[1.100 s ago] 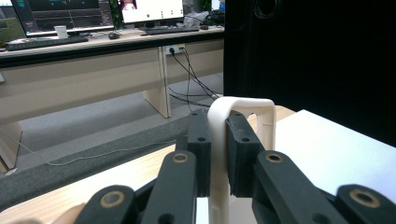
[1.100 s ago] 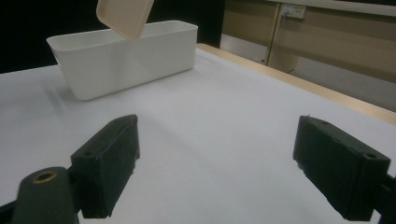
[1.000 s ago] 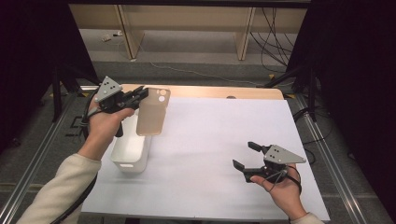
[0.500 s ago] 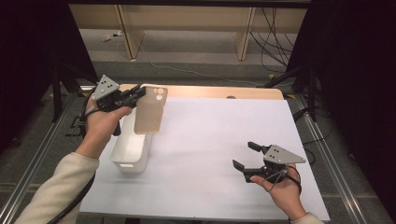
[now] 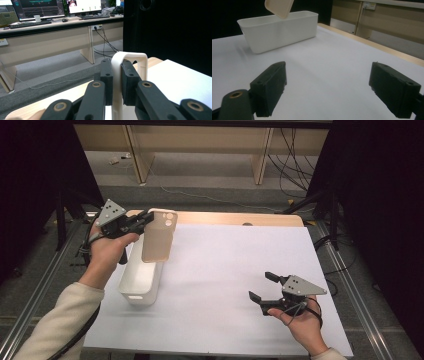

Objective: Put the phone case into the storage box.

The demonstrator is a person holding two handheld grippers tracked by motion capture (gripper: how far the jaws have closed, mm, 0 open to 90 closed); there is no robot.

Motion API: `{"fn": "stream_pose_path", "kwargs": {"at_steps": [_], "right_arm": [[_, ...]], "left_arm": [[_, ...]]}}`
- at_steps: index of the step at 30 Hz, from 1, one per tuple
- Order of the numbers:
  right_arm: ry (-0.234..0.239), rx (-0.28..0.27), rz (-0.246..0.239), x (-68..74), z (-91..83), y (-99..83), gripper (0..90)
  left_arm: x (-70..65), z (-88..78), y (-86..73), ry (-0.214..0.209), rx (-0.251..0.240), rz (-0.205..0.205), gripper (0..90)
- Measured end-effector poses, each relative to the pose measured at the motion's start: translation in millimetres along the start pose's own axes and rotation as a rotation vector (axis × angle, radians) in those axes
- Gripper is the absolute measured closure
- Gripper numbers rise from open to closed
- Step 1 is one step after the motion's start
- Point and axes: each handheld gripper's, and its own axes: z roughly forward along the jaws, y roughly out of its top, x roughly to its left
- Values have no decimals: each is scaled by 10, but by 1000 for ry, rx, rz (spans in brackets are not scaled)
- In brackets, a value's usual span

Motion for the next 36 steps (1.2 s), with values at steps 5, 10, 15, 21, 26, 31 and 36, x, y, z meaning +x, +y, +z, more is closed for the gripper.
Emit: {"fn": "stream_pose_path", "kwargs": {"at_steps": [5, 10, 15, 21, 26, 31, 36], "right_arm": [[-6, -10, -16, -10, 4, -1, 158], [7, 2, 4, 0, -3, 0, 158], [0, -10, -14, -13, 2, 0, 158], [5, 1, 5, -1, -4, 0, 158], [3, -22, -10, -14, 9, -4, 158], [3, 3, 4, -3, -14, 6, 158], [1, 1, 6, -2, -8, 1, 158]], "left_arm": [[14, 4, -4, 5, -1, -4, 819], [29, 8, -11, 5, -3, -6, 819], [48, 9, -13, 9, -6, -10, 819], [73, 7, -7, 14, -5, -6, 819], [90, 7, 0, 17, -8, -5, 819], [120, 2, 9, 25, -11, -6, 819], [151, -3, 11, 30, -9, 1, 819]]}}
